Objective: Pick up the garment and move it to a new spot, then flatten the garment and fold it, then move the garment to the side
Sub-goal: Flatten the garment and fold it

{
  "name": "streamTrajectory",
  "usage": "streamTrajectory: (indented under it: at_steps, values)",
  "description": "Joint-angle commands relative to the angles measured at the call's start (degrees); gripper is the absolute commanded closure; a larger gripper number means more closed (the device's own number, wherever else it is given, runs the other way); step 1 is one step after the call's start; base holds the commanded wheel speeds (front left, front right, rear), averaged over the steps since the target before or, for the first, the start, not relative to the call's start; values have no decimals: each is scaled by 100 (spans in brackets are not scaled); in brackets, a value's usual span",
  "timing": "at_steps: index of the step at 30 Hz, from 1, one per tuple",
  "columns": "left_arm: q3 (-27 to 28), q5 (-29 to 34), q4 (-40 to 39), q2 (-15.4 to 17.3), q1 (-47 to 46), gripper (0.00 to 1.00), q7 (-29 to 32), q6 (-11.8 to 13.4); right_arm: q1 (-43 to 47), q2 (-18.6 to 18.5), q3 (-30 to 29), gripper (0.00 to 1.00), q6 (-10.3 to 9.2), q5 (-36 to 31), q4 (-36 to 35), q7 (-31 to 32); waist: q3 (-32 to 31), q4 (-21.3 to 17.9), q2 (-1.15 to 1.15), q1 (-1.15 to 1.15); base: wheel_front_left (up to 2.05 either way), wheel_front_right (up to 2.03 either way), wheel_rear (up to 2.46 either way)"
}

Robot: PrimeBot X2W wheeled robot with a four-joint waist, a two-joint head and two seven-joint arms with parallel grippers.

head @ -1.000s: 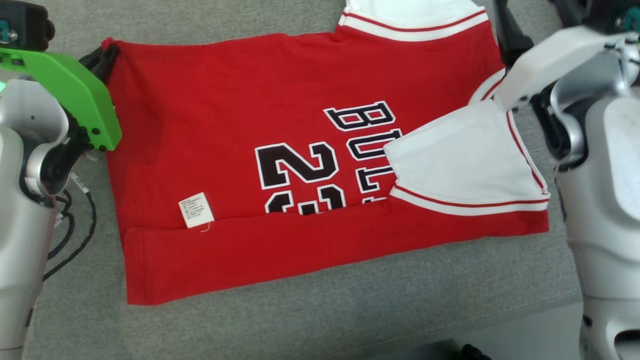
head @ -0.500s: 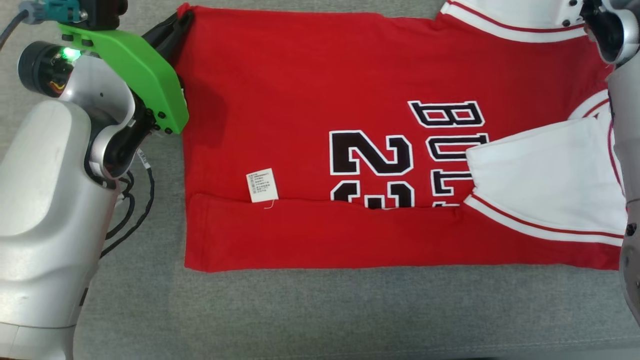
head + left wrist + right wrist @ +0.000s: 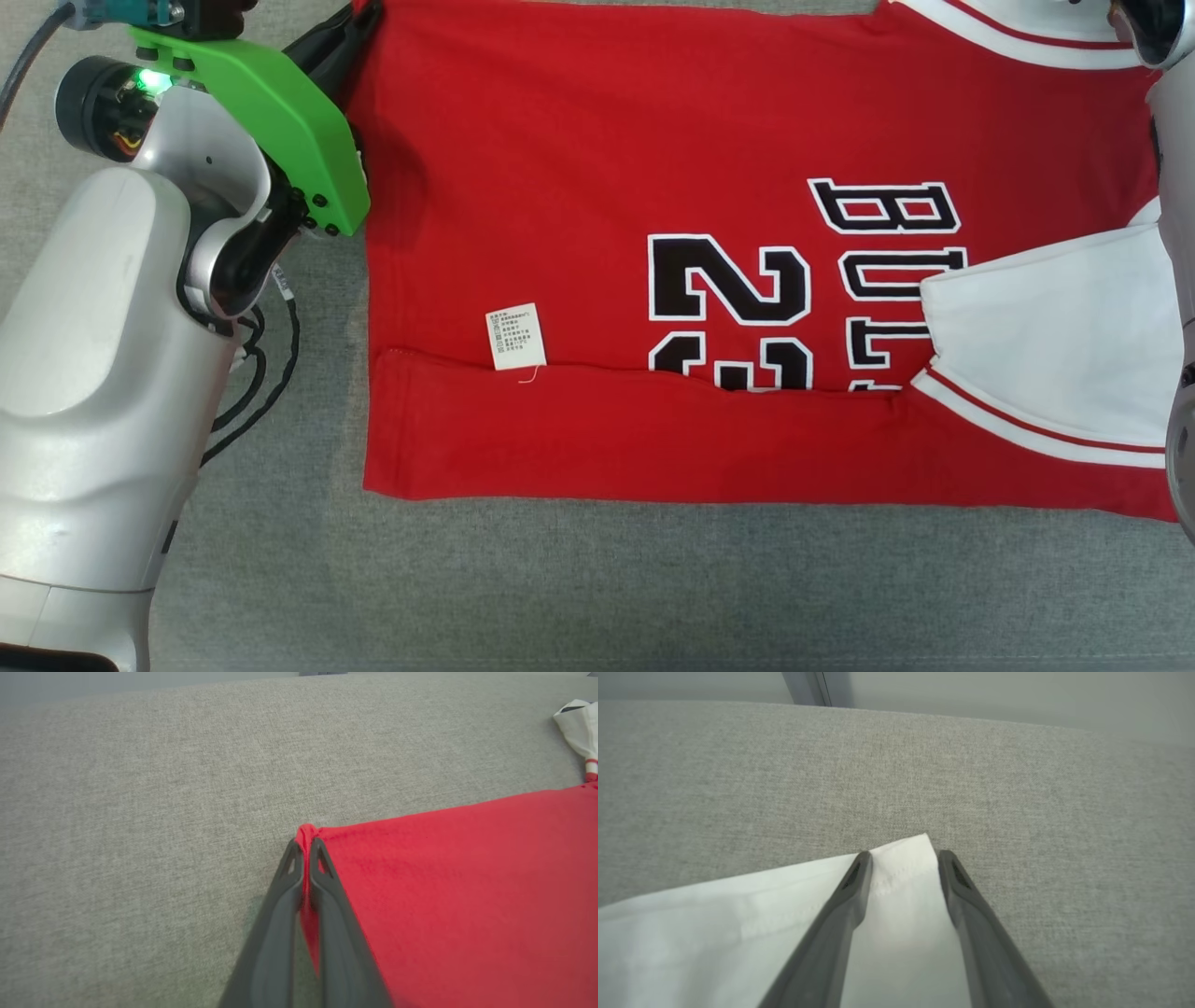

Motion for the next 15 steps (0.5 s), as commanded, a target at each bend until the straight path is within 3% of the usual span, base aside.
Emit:
streamTrajectory:
  at_steps: [1,9,15]
  values:
    - [-3,-15,40,17,-130,100,-32,-7,75,-8,-17,100,-14,-49,169,-51,-5,-25,0,0,0,0,0]
    - [48,-15,252,138,-166,100,-174,11,28,145,-32,100,-13,84,245,-984,-163,-279,0,0,0,0,0]
    - [95,-32,448,241,1,100,-267,42,329,225,392,100,-13,750,70,-1480,-579,-559,0,0,0,0,0]
